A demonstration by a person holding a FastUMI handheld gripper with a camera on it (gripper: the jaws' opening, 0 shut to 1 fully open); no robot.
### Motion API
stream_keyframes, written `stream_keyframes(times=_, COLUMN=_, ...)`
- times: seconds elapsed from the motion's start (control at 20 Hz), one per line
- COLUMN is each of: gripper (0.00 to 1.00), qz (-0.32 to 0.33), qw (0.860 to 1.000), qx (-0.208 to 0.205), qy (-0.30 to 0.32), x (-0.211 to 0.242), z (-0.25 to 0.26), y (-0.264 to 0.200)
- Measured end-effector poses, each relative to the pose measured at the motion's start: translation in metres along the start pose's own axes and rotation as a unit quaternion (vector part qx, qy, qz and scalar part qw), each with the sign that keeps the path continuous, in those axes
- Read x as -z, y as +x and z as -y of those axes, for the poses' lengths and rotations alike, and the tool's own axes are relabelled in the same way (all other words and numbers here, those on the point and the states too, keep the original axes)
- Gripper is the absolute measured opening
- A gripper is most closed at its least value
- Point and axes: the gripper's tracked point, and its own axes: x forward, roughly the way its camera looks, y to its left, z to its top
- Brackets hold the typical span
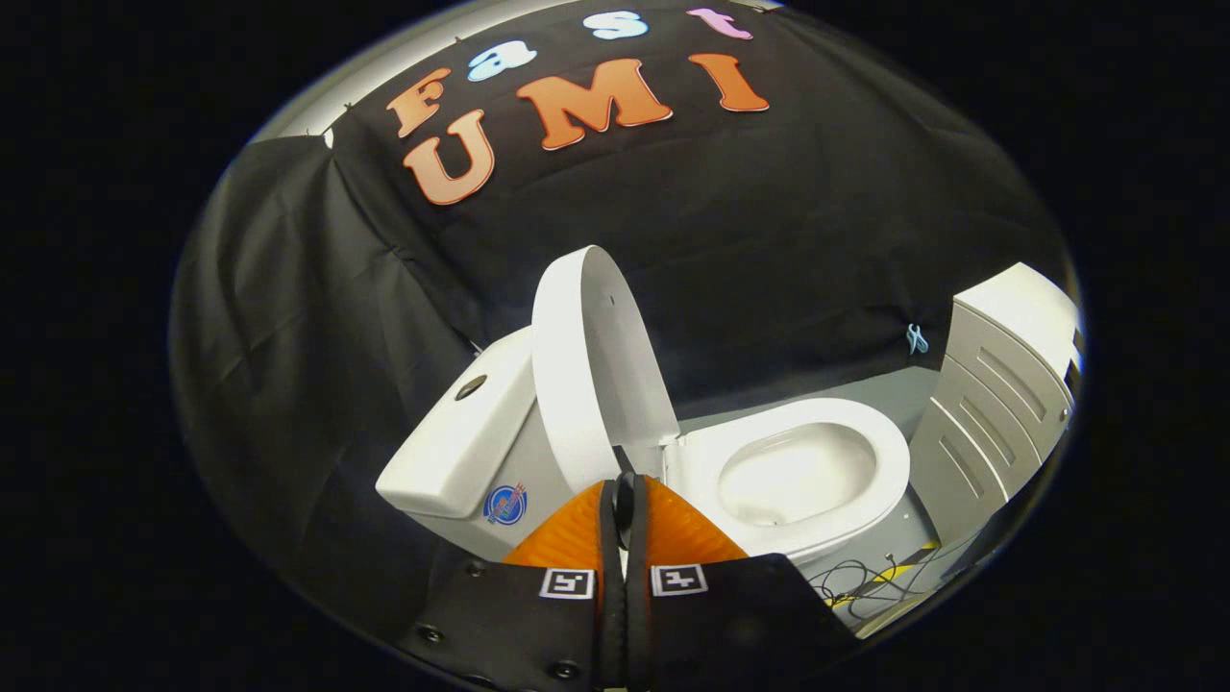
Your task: Open the toilet lid.
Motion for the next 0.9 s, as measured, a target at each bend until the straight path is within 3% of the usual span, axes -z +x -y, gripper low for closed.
stream_keyframes(times=0.65, gripper=0.08, qz=-0.007, qw=0.998, qx=-0.019, qy=-0.052, x=0.019, z=-0.067, y=0.017)
stream_keyframes(times=0.9, gripper=0.08, qz=-0.002, qw=0.996, qx=-0.002, qy=-0.09, x=0.027, z=-0.085, y=0.02)
